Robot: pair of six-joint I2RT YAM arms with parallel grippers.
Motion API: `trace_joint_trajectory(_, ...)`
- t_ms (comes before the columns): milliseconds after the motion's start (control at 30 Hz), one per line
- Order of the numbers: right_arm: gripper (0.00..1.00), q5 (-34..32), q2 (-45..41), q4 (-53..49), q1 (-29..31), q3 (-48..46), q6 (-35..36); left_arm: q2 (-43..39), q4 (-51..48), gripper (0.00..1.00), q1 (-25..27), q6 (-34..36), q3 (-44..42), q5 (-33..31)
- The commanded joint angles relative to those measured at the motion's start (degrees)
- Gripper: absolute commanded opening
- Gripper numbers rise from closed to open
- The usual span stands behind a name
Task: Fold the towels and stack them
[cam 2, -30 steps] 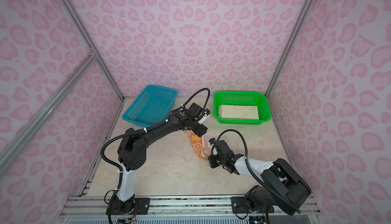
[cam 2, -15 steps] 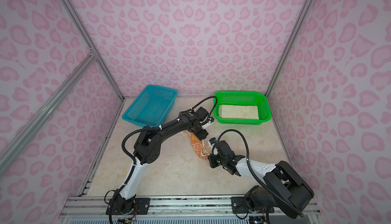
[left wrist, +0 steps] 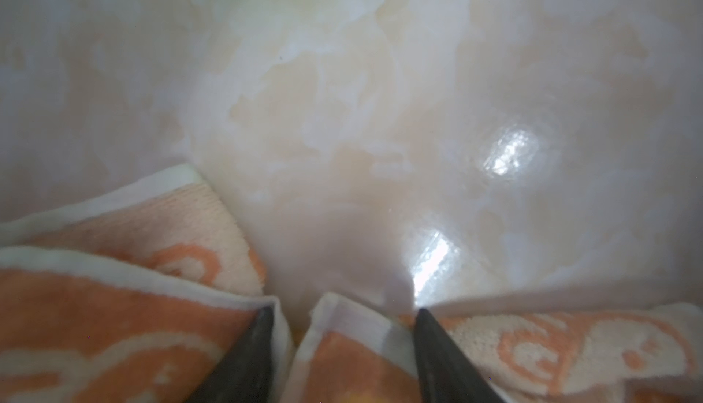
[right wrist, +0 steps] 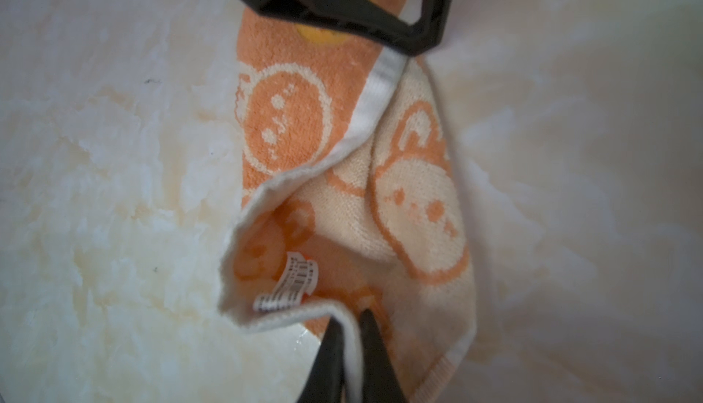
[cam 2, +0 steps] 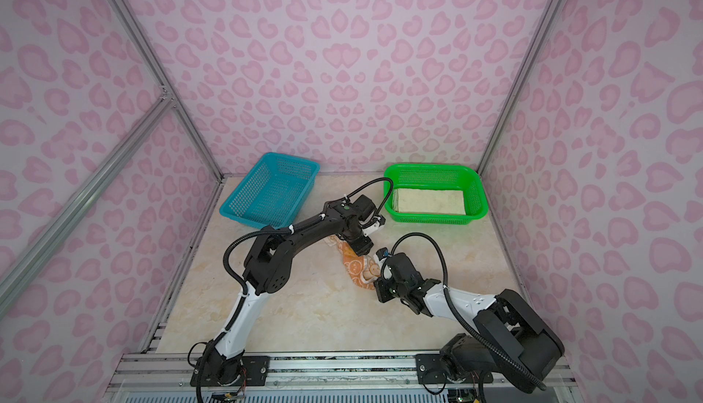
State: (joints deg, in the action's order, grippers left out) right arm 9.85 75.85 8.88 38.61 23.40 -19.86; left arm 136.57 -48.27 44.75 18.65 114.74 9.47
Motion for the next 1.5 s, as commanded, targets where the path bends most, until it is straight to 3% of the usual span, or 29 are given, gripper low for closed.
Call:
trace_joint_trajectory(0, 0.1, 0.0, 0.4, -0.5, 0.0, 0.4, 0.4, -0.6, 0.7, 0.65, -0.1, 0.3, -0.4, -0.4)
trace_joint_trajectory(67, 0.1, -0.8, 0.3, -0.9, -0.3, 0.5, 0.1, -1.2, 1.0, 0.45, -0.2, 0.2, -0.7, -0.6)
trace_joint_trajectory(133, 0.1, -1.5, -0.2, -1.8, -0.7, 0.8, -0.2, -1.9, 1.8, 0.13, -0.4, -0.5, -1.3, -1.0)
trace_joint_trajectory(167, 0.1, -2.1, -0.3, -2.5, -0.9, 1.1, -0.3, -2.4, 2.4, 0.03, -0.6, -0.9, -1.8, -1.2)
trace_joint_trajectory(367, 0.08, -4.6, -1.6, -5.9, -3.9, 3.5, -0.1, -7.8, 6.1, 0.03, -2.4, -5.1, -5.0, 1.1)
trace_joint_trajectory(633, 0.08, -7.0, -0.9, -10.3, -8.9, 10.4, 4.0, -22.5, 15.4, 0.03, -4.8, -13.3, -11.7, -0.1)
trace_joint_trajectory(1067, 0.0, -5.8, -4.3, -14.9, -17.9, 25.0, 13.1, -51.3, 36.7, 0.03, -6.3, -21.0, -33.2, -10.2)
trace_joint_trajectory(1467, 0.0, 3.4, -7.4, -19.9, -18.0, 46.5, 22.8, -60.7, 37.1, 0.02, -6.2, -18.6, -29.6, -13.1)
